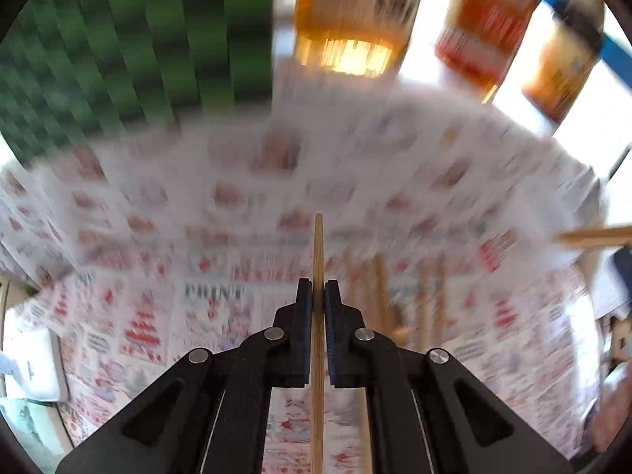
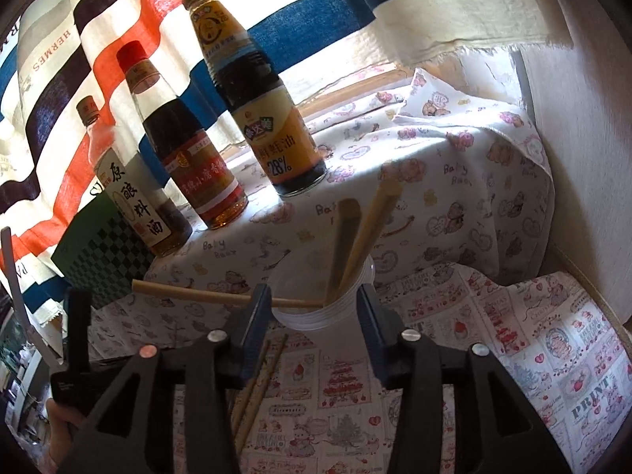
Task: Organize utensils
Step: 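Drop the chopstick into the cup with the right gripper while the left carries its chopstick over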
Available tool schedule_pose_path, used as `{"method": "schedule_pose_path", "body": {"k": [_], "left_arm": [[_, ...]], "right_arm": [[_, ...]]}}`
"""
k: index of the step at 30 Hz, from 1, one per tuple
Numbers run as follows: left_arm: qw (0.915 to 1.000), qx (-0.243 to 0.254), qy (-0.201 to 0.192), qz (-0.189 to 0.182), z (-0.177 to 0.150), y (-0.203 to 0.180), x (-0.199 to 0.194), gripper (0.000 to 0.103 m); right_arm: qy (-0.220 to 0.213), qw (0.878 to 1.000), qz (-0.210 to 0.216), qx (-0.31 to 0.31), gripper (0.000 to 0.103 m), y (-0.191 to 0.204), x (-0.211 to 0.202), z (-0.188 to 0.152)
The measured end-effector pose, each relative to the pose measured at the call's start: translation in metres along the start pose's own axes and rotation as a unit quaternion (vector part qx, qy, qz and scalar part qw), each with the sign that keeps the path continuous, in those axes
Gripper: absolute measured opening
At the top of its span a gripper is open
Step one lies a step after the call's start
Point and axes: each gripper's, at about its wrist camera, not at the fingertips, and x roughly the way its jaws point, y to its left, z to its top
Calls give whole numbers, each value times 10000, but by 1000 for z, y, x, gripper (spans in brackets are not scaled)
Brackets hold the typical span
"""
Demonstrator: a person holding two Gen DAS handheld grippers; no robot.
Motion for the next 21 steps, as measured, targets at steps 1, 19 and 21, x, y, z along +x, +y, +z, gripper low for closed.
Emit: {"method": "schedule_pose_path", "body": {"k": [1,19,21], "left_arm": [[9997,-61,-223,-113,3,-1,-17,5],[9350,-297,-3037,-1808,60,-78,-156,5],[9437,-82,-2790,-1777,65,-100,-146,5]], "right_arm": [[28,10000,33,41,48,0,-1,1],[69,9978,-139,638,52,-25,-6,8],[111,9969,-134,769,52,-31,-5,9]]}}
